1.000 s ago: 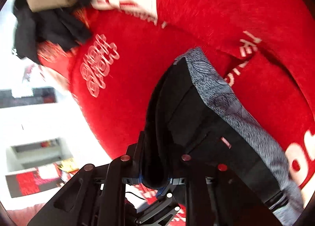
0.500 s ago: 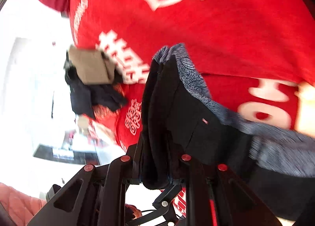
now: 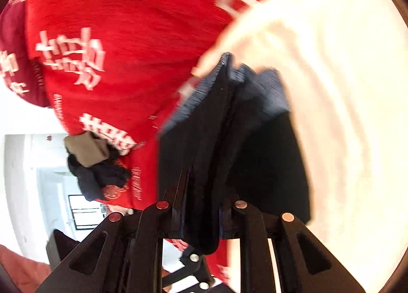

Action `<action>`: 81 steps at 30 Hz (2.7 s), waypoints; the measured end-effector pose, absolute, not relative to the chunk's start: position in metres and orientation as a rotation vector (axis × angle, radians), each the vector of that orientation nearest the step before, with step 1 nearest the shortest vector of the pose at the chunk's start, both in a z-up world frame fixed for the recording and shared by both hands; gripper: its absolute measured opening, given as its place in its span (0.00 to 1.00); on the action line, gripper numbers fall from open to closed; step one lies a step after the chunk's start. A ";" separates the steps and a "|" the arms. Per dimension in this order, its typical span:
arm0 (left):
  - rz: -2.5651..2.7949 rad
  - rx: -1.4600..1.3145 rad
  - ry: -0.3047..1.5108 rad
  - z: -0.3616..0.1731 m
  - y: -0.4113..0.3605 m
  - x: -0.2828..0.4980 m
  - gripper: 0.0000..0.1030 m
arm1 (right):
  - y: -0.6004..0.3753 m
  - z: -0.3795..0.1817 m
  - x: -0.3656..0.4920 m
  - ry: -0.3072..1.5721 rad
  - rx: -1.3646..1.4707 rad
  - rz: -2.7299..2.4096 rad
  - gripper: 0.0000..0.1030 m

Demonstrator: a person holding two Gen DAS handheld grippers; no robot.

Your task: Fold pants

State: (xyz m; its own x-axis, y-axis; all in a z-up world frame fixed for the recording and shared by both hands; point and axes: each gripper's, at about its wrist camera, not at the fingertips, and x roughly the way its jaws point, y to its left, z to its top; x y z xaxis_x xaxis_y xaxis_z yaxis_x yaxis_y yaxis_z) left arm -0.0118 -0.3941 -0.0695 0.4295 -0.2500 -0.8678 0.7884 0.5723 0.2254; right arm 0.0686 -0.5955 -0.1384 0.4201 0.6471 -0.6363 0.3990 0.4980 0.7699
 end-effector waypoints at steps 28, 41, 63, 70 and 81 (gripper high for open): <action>-0.402 0.310 1.326 -0.080 -0.248 0.083 0.65 | -0.569 -0.076 0.042 1.263 0.700 -0.107 0.32; -0.337 0.193 1.399 -0.102 -0.235 0.081 0.83 | -0.530 -0.123 0.048 1.401 0.660 -0.085 0.31; -0.288 0.196 1.368 -0.086 -0.231 0.093 0.89 | -0.529 -0.121 0.046 1.411 0.647 -0.083 0.32; -0.200 0.126 1.353 -0.088 -0.220 0.138 0.89 | -0.528 -0.122 0.047 1.414 0.648 -0.073 0.33; -0.258 0.233 1.351 -0.105 -0.251 0.122 0.89 | -0.511 -0.121 0.051 1.406 0.604 -0.088 0.48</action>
State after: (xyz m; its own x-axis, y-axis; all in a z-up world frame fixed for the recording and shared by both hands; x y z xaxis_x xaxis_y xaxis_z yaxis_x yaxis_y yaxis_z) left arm 0.1215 -0.2506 -0.1046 0.1983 -0.0481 -0.9790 0.3155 0.9488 0.0173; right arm 0.0507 -0.5114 -0.1211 0.1878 0.2903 -0.9383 0.4046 0.8477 0.3432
